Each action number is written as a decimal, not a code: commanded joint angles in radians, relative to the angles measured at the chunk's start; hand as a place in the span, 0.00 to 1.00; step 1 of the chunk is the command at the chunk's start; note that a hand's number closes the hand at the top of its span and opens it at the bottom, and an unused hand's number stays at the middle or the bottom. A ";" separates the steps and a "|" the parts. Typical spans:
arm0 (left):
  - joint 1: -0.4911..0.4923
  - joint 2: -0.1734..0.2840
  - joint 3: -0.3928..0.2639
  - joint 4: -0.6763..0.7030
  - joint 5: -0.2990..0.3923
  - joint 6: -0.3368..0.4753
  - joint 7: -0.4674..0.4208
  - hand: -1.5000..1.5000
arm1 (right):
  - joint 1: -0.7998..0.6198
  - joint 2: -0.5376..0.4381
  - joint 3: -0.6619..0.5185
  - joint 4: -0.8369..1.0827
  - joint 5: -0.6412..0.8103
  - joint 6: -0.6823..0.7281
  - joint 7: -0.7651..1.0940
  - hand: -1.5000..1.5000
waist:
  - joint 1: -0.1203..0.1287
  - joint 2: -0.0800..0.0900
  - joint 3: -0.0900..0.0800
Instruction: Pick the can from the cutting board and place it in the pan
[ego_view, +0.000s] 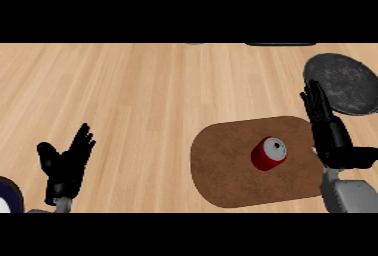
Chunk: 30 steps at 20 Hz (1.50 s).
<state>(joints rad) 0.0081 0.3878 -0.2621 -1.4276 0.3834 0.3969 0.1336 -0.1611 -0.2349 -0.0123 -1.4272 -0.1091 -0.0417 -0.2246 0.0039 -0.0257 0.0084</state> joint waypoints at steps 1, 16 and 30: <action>-0.047 0.017 0.018 -0.038 -0.021 -0.007 -0.019 0.50 | -0.041 -0.020 0.082 -0.016 -0.026 0.150 0.018 1.00 | 0.004 0.024 -0.008; -0.254 0.063 0.064 -0.048 -0.068 -0.081 -0.117 0.50 | -0.287 -0.512 0.042 0.255 0.076 0.749 -0.588 0.00 | 0.026 0.039 -0.005; -0.272 0.045 0.080 -0.024 -0.083 -0.107 -0.110 0.50 | -0.573 -0.763 0.203 0.211 0.166 0.827 -0.527 0.00 | 0.027 0.032 -0.008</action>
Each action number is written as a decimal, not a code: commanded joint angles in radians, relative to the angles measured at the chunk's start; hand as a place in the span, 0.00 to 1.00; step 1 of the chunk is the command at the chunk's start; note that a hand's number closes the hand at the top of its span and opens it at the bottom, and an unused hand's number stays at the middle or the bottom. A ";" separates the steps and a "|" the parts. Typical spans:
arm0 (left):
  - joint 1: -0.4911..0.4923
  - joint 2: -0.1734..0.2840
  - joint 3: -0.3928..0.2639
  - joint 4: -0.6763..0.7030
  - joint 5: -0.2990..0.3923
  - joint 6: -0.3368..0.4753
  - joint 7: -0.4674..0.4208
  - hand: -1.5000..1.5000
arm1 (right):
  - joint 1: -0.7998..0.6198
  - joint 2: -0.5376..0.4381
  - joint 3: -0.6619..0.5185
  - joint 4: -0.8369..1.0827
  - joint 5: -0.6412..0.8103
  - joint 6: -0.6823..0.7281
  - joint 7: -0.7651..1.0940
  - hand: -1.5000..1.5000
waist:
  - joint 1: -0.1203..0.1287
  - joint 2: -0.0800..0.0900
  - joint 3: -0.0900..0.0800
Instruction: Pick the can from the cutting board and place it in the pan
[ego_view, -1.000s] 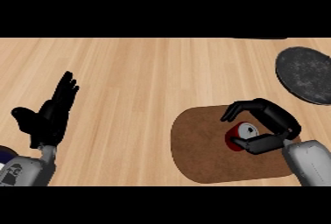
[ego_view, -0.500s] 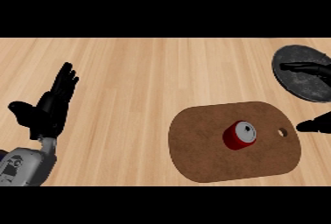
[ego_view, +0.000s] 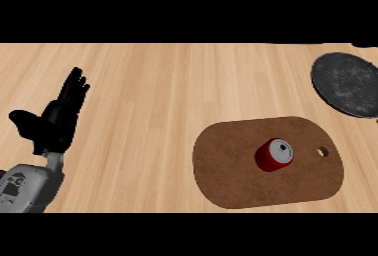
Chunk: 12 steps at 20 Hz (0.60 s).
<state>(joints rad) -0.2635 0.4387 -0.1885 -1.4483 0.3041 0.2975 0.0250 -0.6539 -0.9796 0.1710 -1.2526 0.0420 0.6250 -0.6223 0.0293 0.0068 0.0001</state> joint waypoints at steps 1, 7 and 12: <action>-0.009 -0.024 0.016 0.062 -0.004 -0.019 -0.038 0.50 | -0.086 -0.006 0.036 -0.019 0.026 0.131 -0.092 0.00 | -0.013 -0.001 -0.001; -0.019 -0.033 0.016 0.036 -0.028 -0.004 0.010 0.50 | -0.147 0.088 0.097 -0.029 -0.006 0.129 0.020 0.00 | -0.012 -0.004 -0.001; 0.009 -0.031 0.038 0.060 -0.022 -0.026 -0.027 0.50 | -0.082 0.071 0.151 -0.182 -0.096 0.207 0.055 0.00 | -0.035 -0.011 -0.001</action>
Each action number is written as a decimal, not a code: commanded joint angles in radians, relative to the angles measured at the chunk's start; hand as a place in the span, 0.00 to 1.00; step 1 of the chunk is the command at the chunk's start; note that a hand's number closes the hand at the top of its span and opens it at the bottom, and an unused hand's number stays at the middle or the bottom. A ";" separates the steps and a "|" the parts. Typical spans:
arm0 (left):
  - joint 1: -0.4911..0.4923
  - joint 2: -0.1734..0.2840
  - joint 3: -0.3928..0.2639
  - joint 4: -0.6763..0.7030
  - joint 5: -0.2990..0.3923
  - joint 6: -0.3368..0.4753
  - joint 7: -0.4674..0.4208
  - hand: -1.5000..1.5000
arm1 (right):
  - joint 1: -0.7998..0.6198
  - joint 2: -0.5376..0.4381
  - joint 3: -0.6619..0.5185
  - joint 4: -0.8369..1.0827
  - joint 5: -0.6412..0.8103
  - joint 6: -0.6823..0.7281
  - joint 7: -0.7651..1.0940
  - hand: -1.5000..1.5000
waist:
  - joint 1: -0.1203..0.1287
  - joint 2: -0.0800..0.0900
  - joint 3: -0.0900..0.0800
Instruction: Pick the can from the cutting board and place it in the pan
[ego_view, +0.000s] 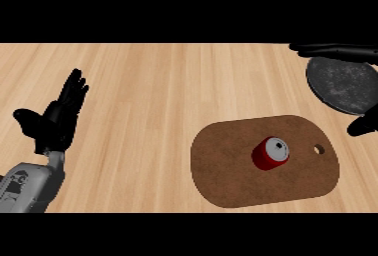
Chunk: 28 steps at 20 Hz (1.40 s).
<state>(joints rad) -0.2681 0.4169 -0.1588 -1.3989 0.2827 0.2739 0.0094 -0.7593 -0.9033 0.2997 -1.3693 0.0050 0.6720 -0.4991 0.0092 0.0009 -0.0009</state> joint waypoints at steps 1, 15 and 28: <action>0.038 -0.021 -0.009 -0.040 -0.017 0.017 -0.004 0.50 | 0.052 0.001 0.030 -0.035 -0.024 0.129 -0.108 0.00 | -0.002 -0.002 0.001; 0.074 -0.055 0.051 -0.032 -0.074 -0.038 -0.014 0.50 | 0.232 0.037 -0.031 -0.276 0.117 0.068 0.118 0.00 | -0.012 -0.002 0.001; 0.068 -0.061 0.090 -0.095 -0.085 -0.080 0.045 0.50 | 0.133 0.153 0.087 -0.119 0.314 0.116 0.039 0.00 | 0.000 -0.001 0.001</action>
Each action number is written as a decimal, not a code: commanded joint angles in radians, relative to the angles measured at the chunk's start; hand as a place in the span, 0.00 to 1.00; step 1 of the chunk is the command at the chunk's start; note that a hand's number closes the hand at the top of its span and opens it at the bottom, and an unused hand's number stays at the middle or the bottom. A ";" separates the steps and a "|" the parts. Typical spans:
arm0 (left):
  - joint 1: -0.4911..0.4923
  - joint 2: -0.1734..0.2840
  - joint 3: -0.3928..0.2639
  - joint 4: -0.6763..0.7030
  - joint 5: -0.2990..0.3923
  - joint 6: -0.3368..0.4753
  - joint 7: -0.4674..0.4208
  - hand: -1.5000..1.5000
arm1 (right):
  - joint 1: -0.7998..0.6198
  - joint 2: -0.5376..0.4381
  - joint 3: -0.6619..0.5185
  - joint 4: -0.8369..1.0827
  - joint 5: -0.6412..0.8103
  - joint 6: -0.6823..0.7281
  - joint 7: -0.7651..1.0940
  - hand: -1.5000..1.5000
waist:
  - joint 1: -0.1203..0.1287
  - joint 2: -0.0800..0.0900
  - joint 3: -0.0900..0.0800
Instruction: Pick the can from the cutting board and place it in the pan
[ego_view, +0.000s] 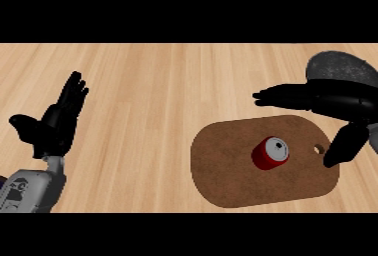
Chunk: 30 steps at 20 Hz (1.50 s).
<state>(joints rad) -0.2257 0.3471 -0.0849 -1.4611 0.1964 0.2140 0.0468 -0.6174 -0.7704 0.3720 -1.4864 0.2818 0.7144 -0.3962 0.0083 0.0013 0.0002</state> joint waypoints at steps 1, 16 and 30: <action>-0.045 0.021 0.038 0.016 0.006 -0.027 0.021 0.50 | 0.006 0.026 0.064 0.039 0.096 0.031 -0.111 0.00 | 0.001 0.002 0.000; 0.013 -0.050 0.058 0.042 -0.068 -0.034 -0.045 0.50 | 0.109 0.069 0.142 -0.096 0.359 -0.057 -0.032 0.00 | -0.010 -0.002 0.000; -0.025 -0.063 0.107 0.024 -0.087 -0.087 0.018 0.50 | 0.079 0.187 0.151 0.086 0.589 -0.085 -0.114 0.00 | -0.002 -0.001 0.000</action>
<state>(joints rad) -0.2485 0.2787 0.0051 -1.4246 0.1095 0.1456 0.0501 -0.5400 -0.6188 0.5092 -1.4555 0.7995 0.6232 -0.4647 0.0036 0.0004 -0.0002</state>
